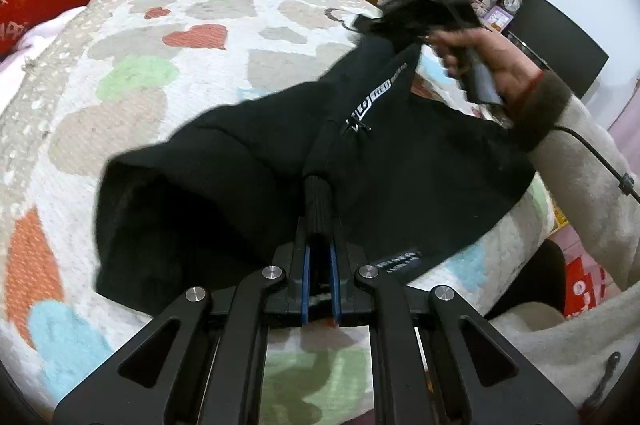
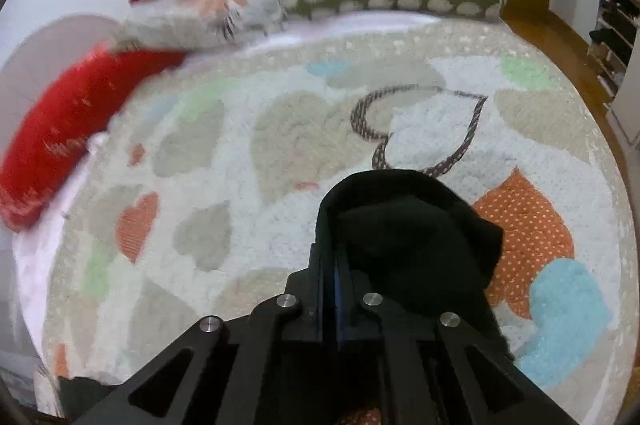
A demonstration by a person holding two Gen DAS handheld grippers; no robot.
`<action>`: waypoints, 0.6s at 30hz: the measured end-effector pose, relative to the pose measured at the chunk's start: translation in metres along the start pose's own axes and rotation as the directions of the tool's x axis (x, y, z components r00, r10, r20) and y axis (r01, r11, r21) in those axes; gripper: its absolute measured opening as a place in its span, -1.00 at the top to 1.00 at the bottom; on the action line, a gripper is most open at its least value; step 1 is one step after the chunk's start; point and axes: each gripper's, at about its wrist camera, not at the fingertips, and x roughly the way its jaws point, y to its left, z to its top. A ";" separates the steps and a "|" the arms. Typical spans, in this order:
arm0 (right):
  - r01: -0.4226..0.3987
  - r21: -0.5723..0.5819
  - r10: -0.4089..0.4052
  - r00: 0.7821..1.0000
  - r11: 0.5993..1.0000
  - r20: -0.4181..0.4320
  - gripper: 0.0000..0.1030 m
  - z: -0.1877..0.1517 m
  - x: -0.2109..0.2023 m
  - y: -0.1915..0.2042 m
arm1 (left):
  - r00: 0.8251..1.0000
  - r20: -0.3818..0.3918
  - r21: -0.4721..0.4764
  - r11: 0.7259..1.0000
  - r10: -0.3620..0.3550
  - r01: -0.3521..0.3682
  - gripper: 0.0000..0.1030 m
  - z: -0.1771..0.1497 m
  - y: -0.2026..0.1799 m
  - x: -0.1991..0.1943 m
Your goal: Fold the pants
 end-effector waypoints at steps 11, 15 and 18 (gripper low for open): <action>-0.115 0.086 0.101 0.983 0.990 0.153 0.93 -0.194 -0.190 -0.072 | 0.992 0.069 -0.053 0.993 0.109 -0.106 0.87 0.000 0.051 -0.030; -0.123 0.159 0.126 0.992 0.980 -0.009 0.93 -0.259 -0.159 -0.084 | 0.992 0.059 -0.061 0.992 0.110 -0.106 0.87 -0.002 0.050 -0.025; -0.091 0.127 0.092 0.996 0.988 -0.001 0.92 -0.266 -0.185 -0.091 | 0.991 0.073 -0.062 0.992 0.112 -0.108 0.75 -0.001 0.050 -0.037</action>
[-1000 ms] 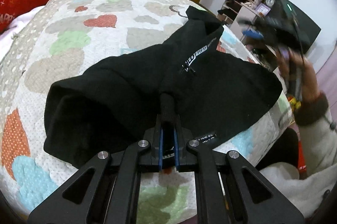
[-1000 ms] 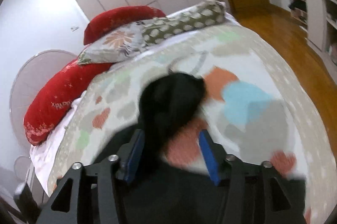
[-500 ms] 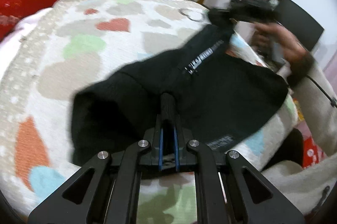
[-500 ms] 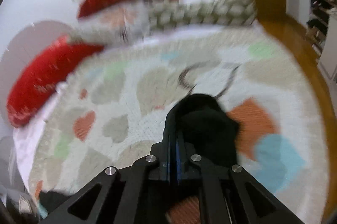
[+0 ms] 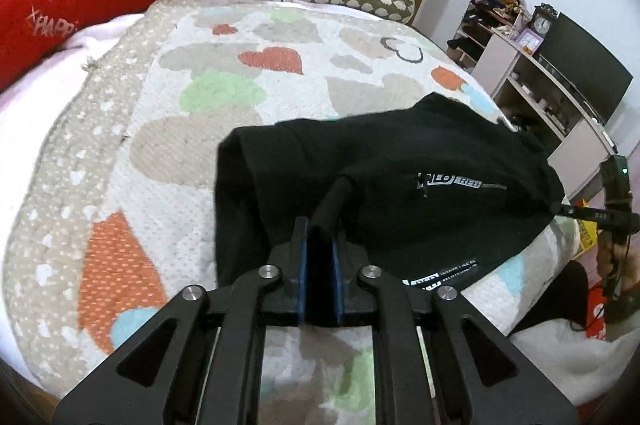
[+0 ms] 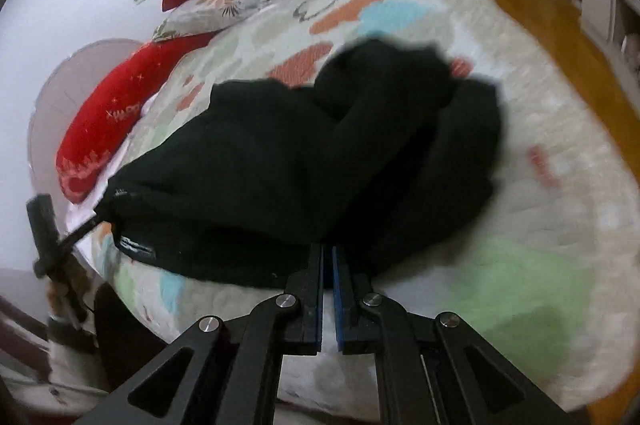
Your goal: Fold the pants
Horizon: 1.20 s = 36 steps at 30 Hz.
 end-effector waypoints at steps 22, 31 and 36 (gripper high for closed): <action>0.142 0.039 -0.147 0.964 0.989 0.220 0.89 0.099 -0.008 -0.033 | 0.997 0.008 0.100 0.992 -0.081 0.079 -0.33 0.021 -0.072 0.007; 0.142 0.179 -0.165 0.979 0.974 0.119 0.52 0.036 -0.023 -0.068 | 0.998 -0.023 0.043 0.998 -0.053 0.054 -0.33 0.014 -0.059 0.019; 0.065 0.329 -0.158 0.951 0.942 0.265 0.06 0.018 -0.051 -0.096 | 1.000 0.021 0.032 0.999 -0.019 0.019 -0.33 0.013 -0.048 -0.001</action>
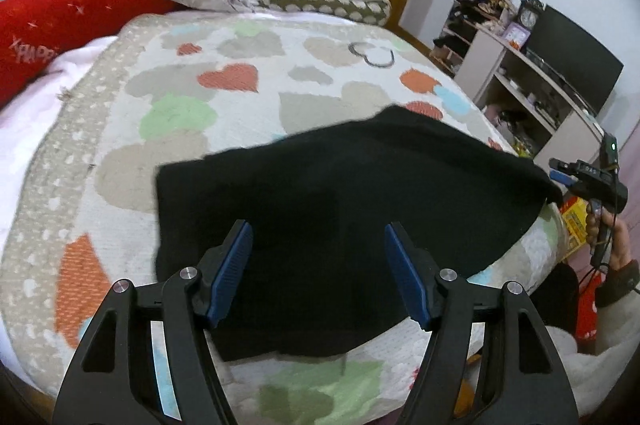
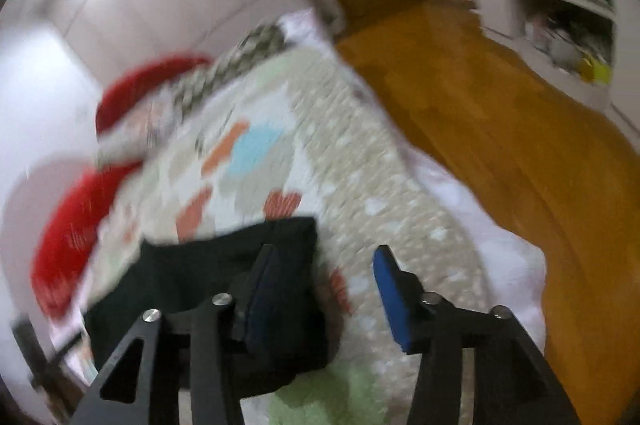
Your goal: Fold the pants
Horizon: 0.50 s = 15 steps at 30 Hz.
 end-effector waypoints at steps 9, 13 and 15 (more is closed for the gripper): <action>-0.010 -0.184 -0.014 0.992 0.983 -0.127 0.42 0.002 0.056 0.045 | 1.000 0.003 -0.117 0.993 0.028 -0.028 -0.33 -0.008 0.036 -0.014; 0.066 -0.298 -0.070 0.998 0.952 -0.003 0.87 0.015 0.052 0.070 | 0.999 0.008 -0.131 0.991 0.031 -0.030 -0.33 -0.011 0.041 -0.017; 0.156 -0.301 -0.149 0.988 0.941 0.048 0.87 0.028 0.060 0.069 | 1.000 0.011 -0.143 0.989 0.028 -0.026 -0.33 -0.011 0.044 -0.014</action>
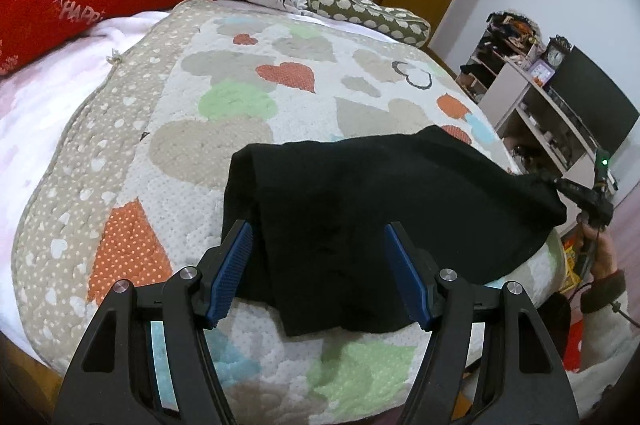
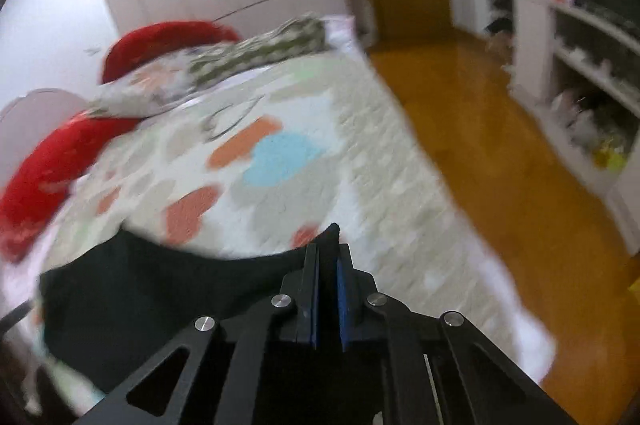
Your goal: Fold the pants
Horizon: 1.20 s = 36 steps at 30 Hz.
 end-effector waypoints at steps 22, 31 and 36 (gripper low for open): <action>-0.094 0.082 0.104 0.986 0.992 -0.128 0.08 -0.078 -0.043 -0.027 | 0.992 -0.120 -0.045 0.998 -0.041 0.036 0.28 0.003 -0.018 0.065; -0.090 -0.144 0.066 0.985 0.985 -0.161 0.08 -0.085 -0.036 0.003 | 0.985 -0.129 -0.049 0.993 -0.115 0.109 0.43 0.011 -0.015 0.060; 0.004 -0.280 -0.031 0.995 0.960 -0.090 0.19 -0.079 -0.002 0.029 | 0.988 -0.125 -0.058 0.994 -0.095 0.088 0.45 0.017 -0.005 0.051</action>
